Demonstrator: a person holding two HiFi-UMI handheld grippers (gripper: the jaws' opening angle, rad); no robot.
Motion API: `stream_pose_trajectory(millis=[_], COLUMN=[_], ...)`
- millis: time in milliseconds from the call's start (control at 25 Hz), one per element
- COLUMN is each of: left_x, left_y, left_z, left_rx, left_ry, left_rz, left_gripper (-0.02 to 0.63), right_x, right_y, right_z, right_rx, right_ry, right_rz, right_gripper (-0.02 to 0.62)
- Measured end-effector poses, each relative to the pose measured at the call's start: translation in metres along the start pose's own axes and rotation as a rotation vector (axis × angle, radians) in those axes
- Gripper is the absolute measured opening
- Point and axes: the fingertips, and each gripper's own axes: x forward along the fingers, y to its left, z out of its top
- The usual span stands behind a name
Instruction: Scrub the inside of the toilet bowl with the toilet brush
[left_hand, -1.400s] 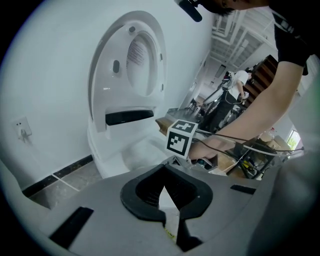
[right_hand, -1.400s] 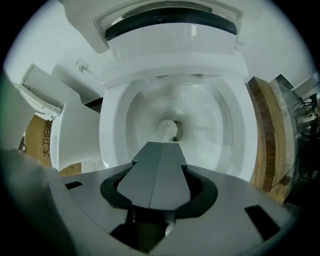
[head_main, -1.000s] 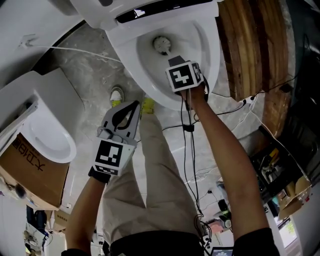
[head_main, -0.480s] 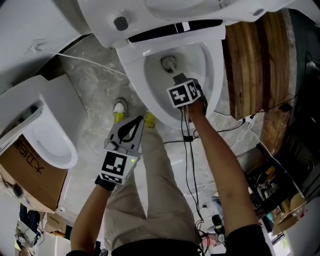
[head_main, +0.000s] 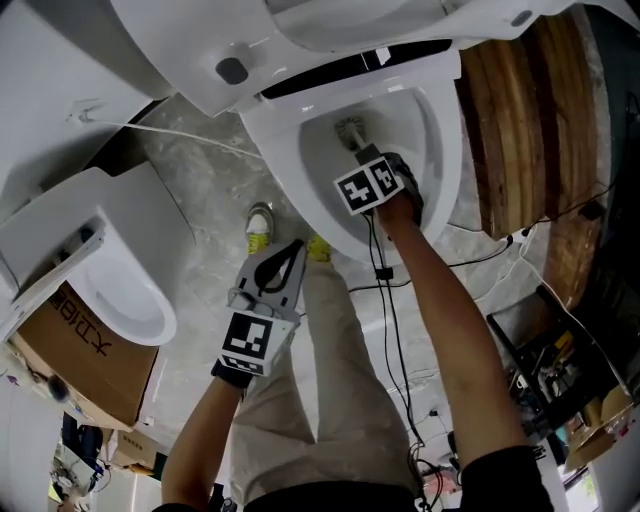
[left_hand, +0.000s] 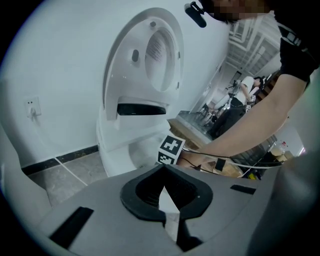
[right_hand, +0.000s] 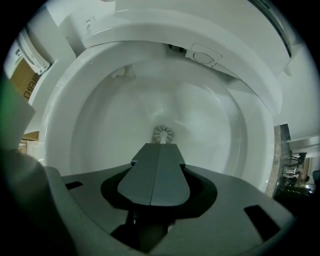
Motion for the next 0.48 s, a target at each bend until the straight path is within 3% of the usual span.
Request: stream_pose_trajectory(millis=[480], left_x=[0.007], left_y=[-0.02], left_z=[0.01], left_rx=[0.045], left_ry=[0.01], left_rz=[-0.029], left_gripper=[0.017], right_x=[0.002], right_y=[0.002], right_z=[-0.022], right_rx=[-0.241], right_ry=[0.045], right_rz=[-0.001], right_gripper=[0.172])
